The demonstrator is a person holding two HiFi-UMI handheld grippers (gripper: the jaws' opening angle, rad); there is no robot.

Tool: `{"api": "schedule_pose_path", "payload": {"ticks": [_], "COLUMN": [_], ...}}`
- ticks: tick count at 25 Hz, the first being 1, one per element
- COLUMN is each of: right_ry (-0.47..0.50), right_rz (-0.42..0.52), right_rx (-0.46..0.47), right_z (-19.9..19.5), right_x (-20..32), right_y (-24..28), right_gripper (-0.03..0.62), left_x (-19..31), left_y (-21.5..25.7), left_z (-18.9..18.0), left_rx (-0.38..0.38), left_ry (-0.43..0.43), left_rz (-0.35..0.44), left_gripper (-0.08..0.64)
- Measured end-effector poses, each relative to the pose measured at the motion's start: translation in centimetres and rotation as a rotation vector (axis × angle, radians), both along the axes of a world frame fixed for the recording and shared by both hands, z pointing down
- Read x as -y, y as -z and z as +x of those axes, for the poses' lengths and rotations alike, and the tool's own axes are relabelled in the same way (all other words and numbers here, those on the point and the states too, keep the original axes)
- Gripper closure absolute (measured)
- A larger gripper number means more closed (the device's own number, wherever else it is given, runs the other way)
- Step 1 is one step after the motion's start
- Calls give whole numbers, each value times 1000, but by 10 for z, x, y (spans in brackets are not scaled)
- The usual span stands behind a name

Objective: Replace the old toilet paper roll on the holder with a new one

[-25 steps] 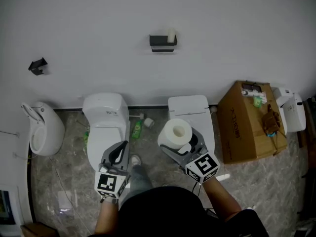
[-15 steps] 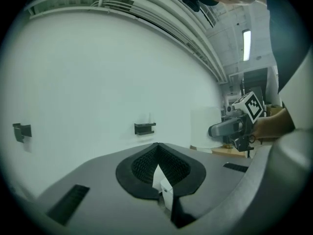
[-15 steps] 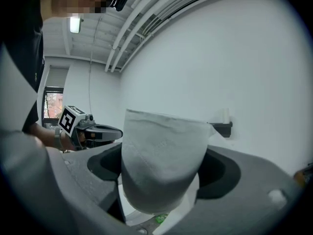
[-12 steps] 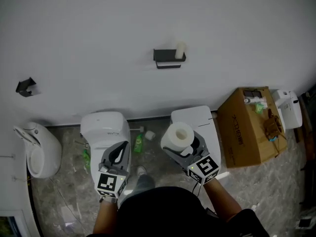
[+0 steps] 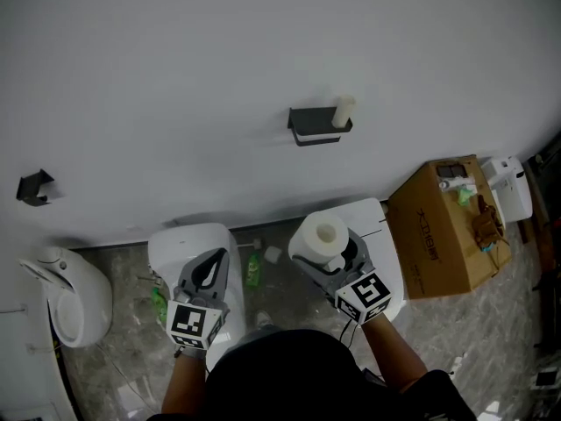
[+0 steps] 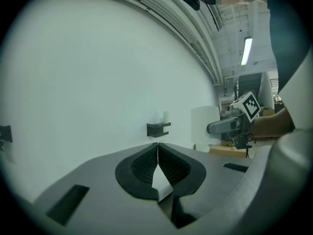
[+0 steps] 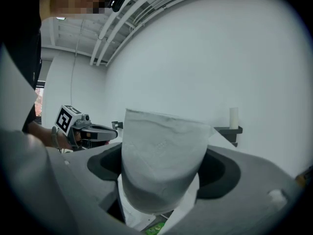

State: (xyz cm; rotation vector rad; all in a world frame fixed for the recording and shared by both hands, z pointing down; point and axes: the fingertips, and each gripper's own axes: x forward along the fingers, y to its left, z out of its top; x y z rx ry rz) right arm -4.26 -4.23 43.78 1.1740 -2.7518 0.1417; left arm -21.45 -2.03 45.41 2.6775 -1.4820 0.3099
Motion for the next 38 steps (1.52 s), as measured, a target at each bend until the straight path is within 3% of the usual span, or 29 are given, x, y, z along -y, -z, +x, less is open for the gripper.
{"api": "schedule_pose_path", "payload": {"ticks": [7,14,22,31,38], "right_ry": [-41,-79,-131,-227,-305], "right_rz": [27,34,18,-11,-30], "right_rx": [-4,-8,-6,13,32], "right_z": [-14,1,51,129,187], "right_x": [33,50,70,98,116], "right_y": [16,24,22,13,8], "right_gripper": [158,158,158,158,158], "left_x": [34,61,96,169,238], "left_y": [4,12,13,26,47], "left_z": [-11,11,67,152,214], "left_rx": [-28,-31,-42,-1,23], "left_ry": [-31,-76,-136,-192,-236], "left_rz": [-9,10,18,45,72], "left_gripper": [548,546,546,544,410]}}
